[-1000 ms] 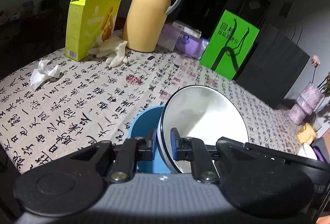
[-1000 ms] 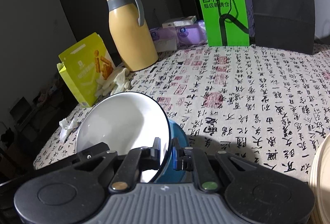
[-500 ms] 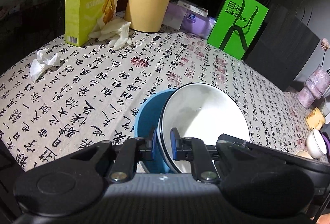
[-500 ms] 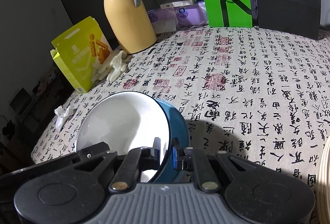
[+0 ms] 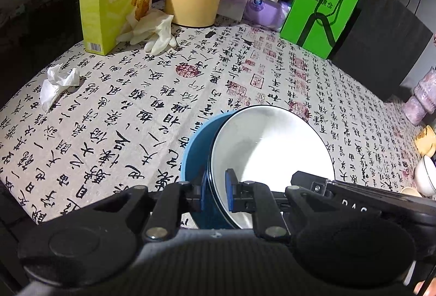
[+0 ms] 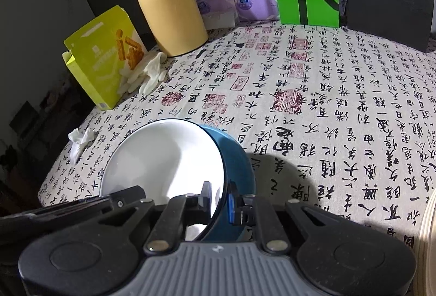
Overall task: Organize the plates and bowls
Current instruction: 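Lower the held white bowl with both tools into the blue bowl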
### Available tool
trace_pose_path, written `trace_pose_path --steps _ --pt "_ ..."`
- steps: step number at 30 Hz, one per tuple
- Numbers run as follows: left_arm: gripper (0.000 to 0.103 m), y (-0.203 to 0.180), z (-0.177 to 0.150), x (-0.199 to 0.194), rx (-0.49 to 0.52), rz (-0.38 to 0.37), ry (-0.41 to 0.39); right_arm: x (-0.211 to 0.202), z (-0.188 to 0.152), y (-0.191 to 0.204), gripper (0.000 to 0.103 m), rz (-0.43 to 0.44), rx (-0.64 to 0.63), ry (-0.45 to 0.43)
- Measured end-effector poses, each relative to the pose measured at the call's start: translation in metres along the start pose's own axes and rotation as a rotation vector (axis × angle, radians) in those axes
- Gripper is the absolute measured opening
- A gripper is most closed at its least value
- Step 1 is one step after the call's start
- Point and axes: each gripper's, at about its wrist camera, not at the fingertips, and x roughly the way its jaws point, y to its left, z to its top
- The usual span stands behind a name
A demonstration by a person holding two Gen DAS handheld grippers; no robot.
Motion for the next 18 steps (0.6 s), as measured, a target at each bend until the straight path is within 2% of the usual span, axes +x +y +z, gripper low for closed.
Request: trace_pose_path --steps 4,7,10,14,18 --pt "0.015 -0.002 0.003 0.001 0.006 0.026 0.01 0.002 0.004 -0.003 0.012 0.003 0.024 0.019" --pt "0.014 -0.004 0.007 0.0 0.025 0.053 0.009 0.003 0.006 0.001 0.013 -0.026 0.002 0.038" --pt "0.006 -0.008 0.009 0.004 0.042 0.019 0.042 0.006 0.007 0.007 0.014 -0.069 -0.033 0.046" --pt "0.006 -0.01 0.007 0.007 0.037 0.043 0.049 0.007 0.009 0.01 0.012 -0.072 -0.038 0.057" --pt "0.006 -0.003 0.008 0.004 0.01 0.035 0.039 0.008 0.011 0.011 0.012 -0.081 -0.05 0.062"
